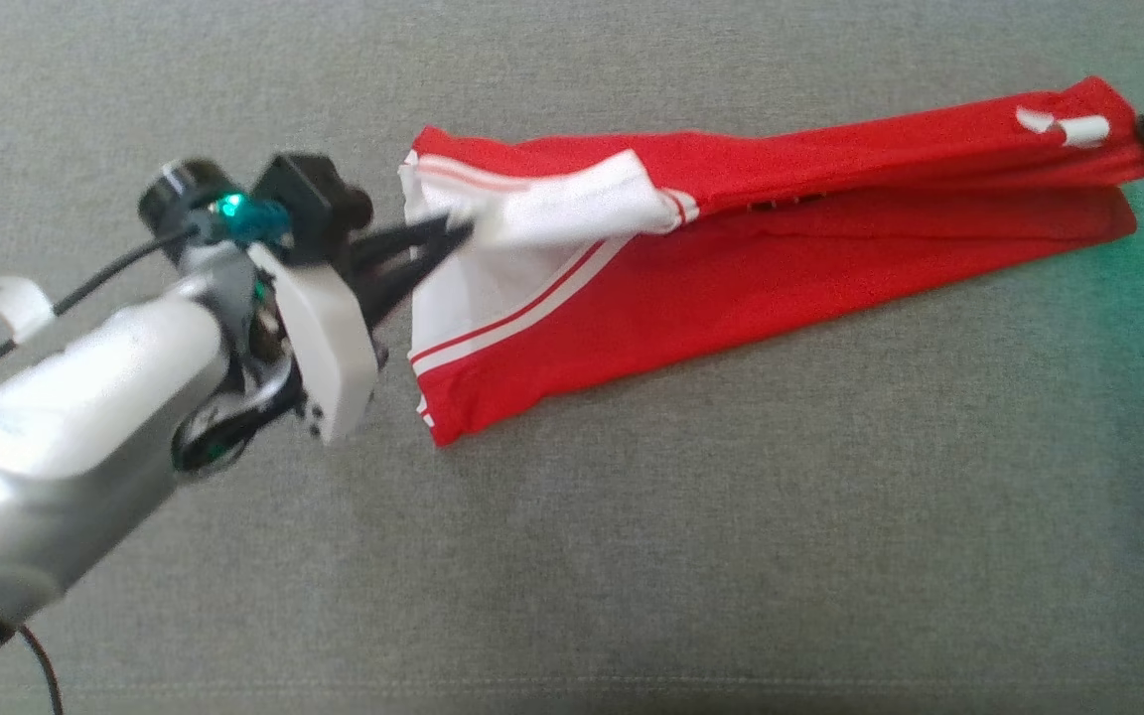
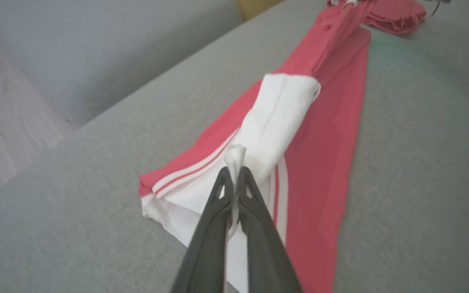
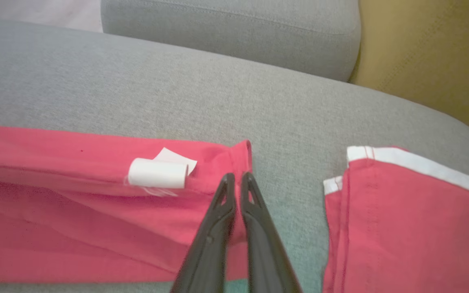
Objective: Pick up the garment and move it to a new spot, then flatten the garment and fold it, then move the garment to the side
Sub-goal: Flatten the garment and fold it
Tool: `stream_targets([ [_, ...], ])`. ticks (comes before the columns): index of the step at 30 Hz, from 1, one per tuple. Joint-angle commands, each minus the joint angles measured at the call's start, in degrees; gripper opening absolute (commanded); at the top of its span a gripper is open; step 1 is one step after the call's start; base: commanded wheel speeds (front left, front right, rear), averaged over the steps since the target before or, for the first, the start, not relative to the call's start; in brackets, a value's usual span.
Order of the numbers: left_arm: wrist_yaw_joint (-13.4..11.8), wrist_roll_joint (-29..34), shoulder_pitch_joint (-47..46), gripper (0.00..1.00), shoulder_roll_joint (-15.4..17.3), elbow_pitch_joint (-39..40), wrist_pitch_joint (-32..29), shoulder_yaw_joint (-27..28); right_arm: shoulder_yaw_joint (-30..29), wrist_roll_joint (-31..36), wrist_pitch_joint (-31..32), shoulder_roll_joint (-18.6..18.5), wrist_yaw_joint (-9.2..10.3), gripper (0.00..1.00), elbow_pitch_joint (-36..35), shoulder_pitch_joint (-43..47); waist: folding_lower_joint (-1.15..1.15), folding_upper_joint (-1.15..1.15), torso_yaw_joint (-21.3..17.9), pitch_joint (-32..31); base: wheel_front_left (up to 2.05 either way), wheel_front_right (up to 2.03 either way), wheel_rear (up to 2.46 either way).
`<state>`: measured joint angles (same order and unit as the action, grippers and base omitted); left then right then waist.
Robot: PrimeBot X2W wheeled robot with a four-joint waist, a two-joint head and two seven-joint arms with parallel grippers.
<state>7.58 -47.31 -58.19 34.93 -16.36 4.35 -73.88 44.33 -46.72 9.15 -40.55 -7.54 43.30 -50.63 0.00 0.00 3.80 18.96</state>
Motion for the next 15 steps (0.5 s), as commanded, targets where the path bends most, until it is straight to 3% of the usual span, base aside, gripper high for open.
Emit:
stream_targets([
  [1, -0.1, -0.7, -1.1, 0.0, 2.8, 1.6, -1.1, 2.1, 0.3, -0.4, 0.3, -2.5, 0.05, 0.0, -1.2, 1.3, 0.0, 0.0, -0.1, -0.1, 0.0, 0.0, 0.0],
  [7, -0.1, -3.7, 0.2, 0.0, 5.9, 7.0, -9.0, 0.9, 3.8, -1.5, 3.3, -3.8, 0.05, 0.0, -3.0, 1.4, 0.0, 0.0, -0.7, 0.0, 0.0, 0.0, 0.0],
  [12, -0.1, -4.1, 1.4, 0.0, 5.5, 6.8, -11.7, 0.7, 6.4, -3.0, 6.4, -4.5, 0.05, 0.0, -3.5, 1.4, 0.0, 0.0, -1.4, 0.5, 0.0, 0.0, 0.0],
  [13, -0.1, -4.0, 1.8, 0.0, 5.3, 6.5, -12.1, 0.6, 6.6, -3.2, 6.7, -4.5, 0.05, 0.08, -3.5, 1.2, 0.0, 0.0, -1.6, 0.5, 0.0, 0.0, 0.0],
  [14, -0.1, -4.2, 2.2, 0.0, 5.0, 5.8, -12.4, 0.6, 6.2, -4.1, 7.1, -4.3, 0.05, 1.0, -3.1, 1.2, 0.0, 0.0, -1.8, 0.5, 0.0, 0.0, 0.0],
  [15, -0.1, -4.2, 2.6, 0.4, 4.7, 5.2, -12.4, 0.6, 5.9, -5.0, 7.9, -3.9, 0.05, 1.0, -2.6, 1.3, 0.0, 0.0, -2.1, 0.4, 0.0, 0.0, 0.0],
])
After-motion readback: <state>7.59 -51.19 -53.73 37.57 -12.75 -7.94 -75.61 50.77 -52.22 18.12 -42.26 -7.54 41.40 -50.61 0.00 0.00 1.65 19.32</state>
